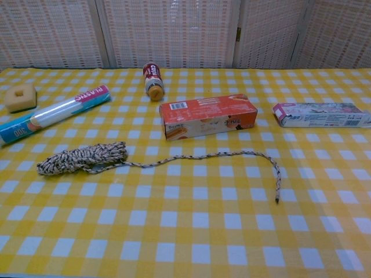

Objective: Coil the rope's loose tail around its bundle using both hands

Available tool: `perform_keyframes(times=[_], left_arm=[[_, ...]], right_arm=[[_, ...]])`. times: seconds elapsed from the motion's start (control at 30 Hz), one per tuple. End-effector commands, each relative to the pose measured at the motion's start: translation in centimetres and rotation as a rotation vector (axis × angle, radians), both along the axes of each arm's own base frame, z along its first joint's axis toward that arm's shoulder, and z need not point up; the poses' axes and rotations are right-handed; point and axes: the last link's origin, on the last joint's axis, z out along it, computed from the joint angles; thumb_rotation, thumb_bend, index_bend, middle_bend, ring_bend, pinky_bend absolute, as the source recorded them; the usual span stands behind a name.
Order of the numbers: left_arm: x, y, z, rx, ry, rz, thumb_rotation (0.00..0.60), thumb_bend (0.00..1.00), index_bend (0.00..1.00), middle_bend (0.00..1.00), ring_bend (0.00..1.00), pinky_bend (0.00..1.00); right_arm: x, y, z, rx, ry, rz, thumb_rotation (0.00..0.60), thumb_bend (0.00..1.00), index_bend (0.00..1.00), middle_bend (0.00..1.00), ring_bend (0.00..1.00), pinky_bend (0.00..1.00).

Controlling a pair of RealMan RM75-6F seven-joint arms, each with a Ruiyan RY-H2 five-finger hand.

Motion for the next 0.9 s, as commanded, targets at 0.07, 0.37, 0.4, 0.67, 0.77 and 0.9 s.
perform_keyframes(times=[0.07, 0.37, 0.4, 0.67, 0.77, 0.9], left_arm=[[0.0, -0.1, -0.1, -0.022, 0.000, 0.002, 0.600, 0.31, 0.15, 0.12, 0.10, 0.00], [0.7, 0.1, 0.0, -0.022, -0.016, -0.041, 0.600, 0.31, 0.19, 0.14, 0.12, 0.02], [1.0, 0.3, -0.1, -0.024, -0.020, -0.057, 0.600, 0.31, 0.19, 0.15, 0.13, 0.02], [4.6, 3.6, -3.4, -0.149, -0.030, -0.179, 0.600, 0.31, 0.26, 0.24, 0.20, 0.10], [5.6, 5.1, -5.8, -0.222, -0.019, -0.187, 0.600, 0.31, 0.28, 0.26, 0.22, 0.10], [6.3, 6.9, -9.0, -0.305, 0.057, -0.164, 0.600, 0.31, 0.30, 0.27, 0.22, 0.13]], right_arm=[[0.1, 0.1, 0.0, -0.002, -0.003, 0.006, 0.600, 0.23, 0.08, 0.06, 0.14, 0.00], [0.4, 0.1, 0.4, -0.026, 0.000, 0.036, 0.600, 0.23, 0.08, 0.06, 0.14, 0.00], [0.4, 0.0, 0.5, -0.031, 0.001, 0.037, 0.600, 0.23, 0.08, 0.06, 0.14, 0.00], [0.4, -0.3, 0.7, -0.045, 0.020, 0.042, 0.600, 0.23, 0.08, 0.06, 0.14, 0.00], [0.3, -0.4, 0.7, -0.044, 0.024, 0.040, 0.600, 0.23, 0.08, 0.06, 0.14, 0.00], [0.2, -0.5, 0.8, -0.042, 0.027, 0.037, 0.600, 0.23, 0.08, 0.06, 0.14, 0.00]])
